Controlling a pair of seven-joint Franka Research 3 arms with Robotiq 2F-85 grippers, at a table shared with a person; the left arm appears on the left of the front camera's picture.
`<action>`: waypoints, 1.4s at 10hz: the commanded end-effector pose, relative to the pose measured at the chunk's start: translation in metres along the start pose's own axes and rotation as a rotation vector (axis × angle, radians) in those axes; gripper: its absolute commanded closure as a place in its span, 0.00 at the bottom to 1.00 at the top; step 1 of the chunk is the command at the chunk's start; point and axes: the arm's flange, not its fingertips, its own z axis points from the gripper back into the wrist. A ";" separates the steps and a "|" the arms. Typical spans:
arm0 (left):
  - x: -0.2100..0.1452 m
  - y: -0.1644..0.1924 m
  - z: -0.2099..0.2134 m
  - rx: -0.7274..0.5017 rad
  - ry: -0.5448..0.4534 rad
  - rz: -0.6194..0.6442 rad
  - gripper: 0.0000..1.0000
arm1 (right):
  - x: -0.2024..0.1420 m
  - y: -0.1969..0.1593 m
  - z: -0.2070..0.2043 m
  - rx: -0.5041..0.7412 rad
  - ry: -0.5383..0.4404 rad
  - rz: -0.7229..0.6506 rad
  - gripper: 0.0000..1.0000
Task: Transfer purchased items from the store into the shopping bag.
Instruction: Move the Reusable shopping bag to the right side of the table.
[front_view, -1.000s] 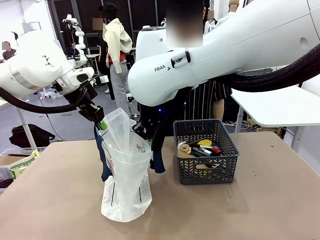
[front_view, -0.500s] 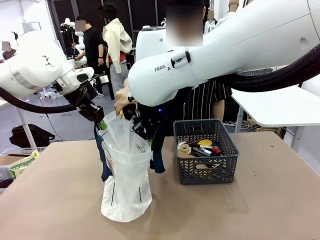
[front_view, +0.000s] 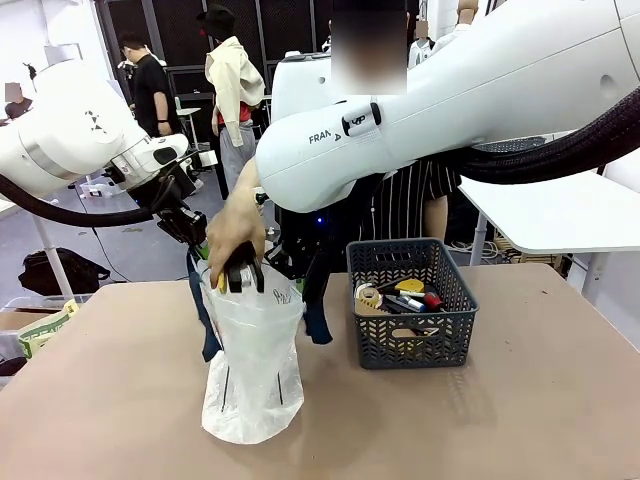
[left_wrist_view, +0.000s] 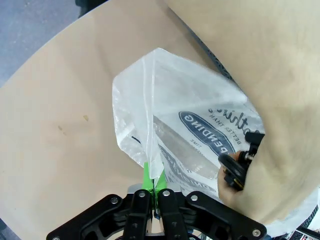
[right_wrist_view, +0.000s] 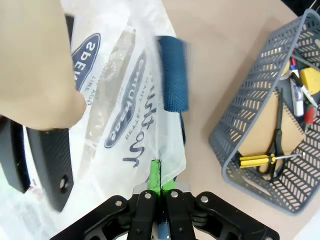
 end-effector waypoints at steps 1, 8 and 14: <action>0.000 0.001 0.001 0.004 -0.007 -0.005 1.00 | 0.000 0.000 0.001 0.000 -0.002 0.001 1.00; 0.000 0.001 0.001 0.004 -0.007 -0.005 1.00 | 0.000 0.000 0.001 0.000 -0.002 0.001 1.00; 0.000 0.001 0.001 0.004 -0.007 -0.005 1.00 | 0.000 0.000 0.001 0.000 -0.002 0.001 1.00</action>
